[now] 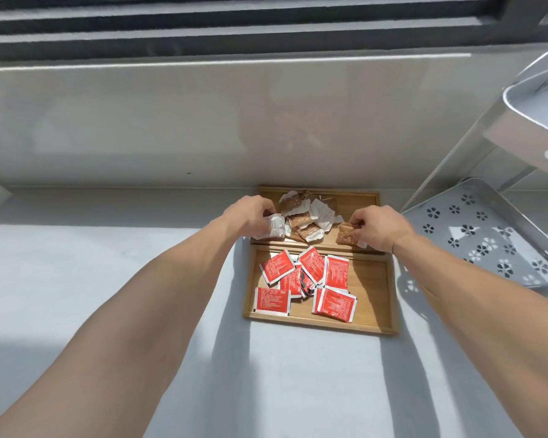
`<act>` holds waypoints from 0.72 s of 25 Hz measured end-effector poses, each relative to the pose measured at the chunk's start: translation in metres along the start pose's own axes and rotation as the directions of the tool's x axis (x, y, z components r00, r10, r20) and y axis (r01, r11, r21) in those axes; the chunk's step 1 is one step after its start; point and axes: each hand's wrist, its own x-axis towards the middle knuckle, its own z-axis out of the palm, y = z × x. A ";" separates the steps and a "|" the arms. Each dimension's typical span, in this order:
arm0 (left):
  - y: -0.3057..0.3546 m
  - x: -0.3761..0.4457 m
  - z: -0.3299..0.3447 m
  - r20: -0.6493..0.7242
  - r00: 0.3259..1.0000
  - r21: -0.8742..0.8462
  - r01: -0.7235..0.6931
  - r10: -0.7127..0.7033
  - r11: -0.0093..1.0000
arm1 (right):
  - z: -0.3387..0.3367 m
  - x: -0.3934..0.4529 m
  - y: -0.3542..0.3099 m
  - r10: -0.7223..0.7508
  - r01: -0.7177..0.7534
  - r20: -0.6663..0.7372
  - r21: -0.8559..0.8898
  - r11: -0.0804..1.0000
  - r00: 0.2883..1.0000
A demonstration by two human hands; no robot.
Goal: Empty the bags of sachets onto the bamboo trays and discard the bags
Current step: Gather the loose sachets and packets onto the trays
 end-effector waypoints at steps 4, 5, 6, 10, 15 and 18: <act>0.000 0.014 0.006 0.006 1.000 0.000 0.014 -0.014 1.000 | 0.008 0.014 -0.002 -0.010 0.010 -0.014 0.006 1.000 1.000; 0.001 0.015 0.008 0.000 1.000 -0.006 0.021 -0.021 1.000 | 0.010 0.015 -0.003 -0.008 0.008 -0.023 -0.010 1.000 1.000; 0.001 0.016 0.010 -0.013 1.000 -0.002 0.026 -0.026 1.000 | 0.013 0.016 -0.003 -0.011 0.010 -0.038 -0.033 0.999 0.999; 0.004 0.014 0.022 -0.129 0.991 0.116 0.034 -0.019 0.993 | 0.022 0.015 -0.004 -0.018 0.010 -0.113 -0.075 0.997 0.993; 0.008 -0.004 0.022 -0.199 0.977 0.137 0.103 -0.074 0.985 | 0.024 0.000 -0.011 -0.002 -0.017 -0.162 -0.111 0.994 0.987; 0.012 -0.018 0.019 -0.209 0.975 0.108 0.097 -0.073 0.989 | 0.017 -0.015 -0.014 -0.006 -0.014 -0.155 -0.128 0.992 0.988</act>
